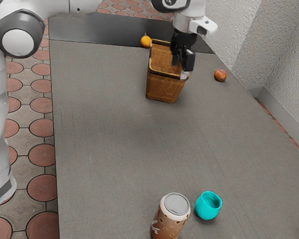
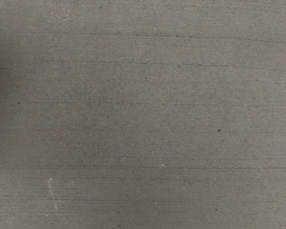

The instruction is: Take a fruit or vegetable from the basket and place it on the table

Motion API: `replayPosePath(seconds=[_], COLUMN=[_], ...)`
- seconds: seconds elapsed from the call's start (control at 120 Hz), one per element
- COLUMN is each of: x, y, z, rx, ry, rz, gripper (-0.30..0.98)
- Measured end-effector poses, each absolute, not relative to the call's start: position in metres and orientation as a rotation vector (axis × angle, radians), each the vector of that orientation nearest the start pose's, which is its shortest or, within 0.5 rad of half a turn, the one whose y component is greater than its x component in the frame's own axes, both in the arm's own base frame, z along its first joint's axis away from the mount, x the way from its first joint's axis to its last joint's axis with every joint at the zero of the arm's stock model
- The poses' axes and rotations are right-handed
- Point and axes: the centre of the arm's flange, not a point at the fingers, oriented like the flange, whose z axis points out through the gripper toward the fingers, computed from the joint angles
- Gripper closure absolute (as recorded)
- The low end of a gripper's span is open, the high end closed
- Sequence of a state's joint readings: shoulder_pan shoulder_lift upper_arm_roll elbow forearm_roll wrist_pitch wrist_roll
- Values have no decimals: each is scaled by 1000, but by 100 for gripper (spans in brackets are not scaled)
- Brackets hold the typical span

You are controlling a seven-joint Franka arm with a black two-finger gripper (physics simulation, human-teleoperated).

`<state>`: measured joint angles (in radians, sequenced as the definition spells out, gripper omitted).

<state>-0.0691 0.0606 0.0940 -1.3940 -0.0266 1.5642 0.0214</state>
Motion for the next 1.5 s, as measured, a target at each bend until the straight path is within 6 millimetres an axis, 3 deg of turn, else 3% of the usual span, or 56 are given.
replayPosePath(seconds=[0.183, 0.283, 0.35, 0.475, 0.558, 0.683, 0.8, 0.908, 1.05, 1.217, 1.367, 1.5], x=[573, 570, 568, 575, 587, 600, 606, 625, 648, 651, 642, 652], y=[25, 42, 79, 180, 208, 215, 213, 220, 226, 223, 273, 291], z=[676, 688, 689, 666, 647, 635, 649, 633, 629, 629, 607, 581], rx=[-3157, -3151, -3137, -3079, -3056, -3040, -3003, -2961, -2913, -2876, -2879, -2884], ry=[-20, -48, -111, -264, -222, -64, 114, 275, 469, 649, 663, 723], rz=[-187, -221, -220, -192, -178, -196, -266, -276, -333, -349, -290, -265], gripper=[0, 0, 0, 0, 0, 0, 0, 0, 0, 0, 0, 0])
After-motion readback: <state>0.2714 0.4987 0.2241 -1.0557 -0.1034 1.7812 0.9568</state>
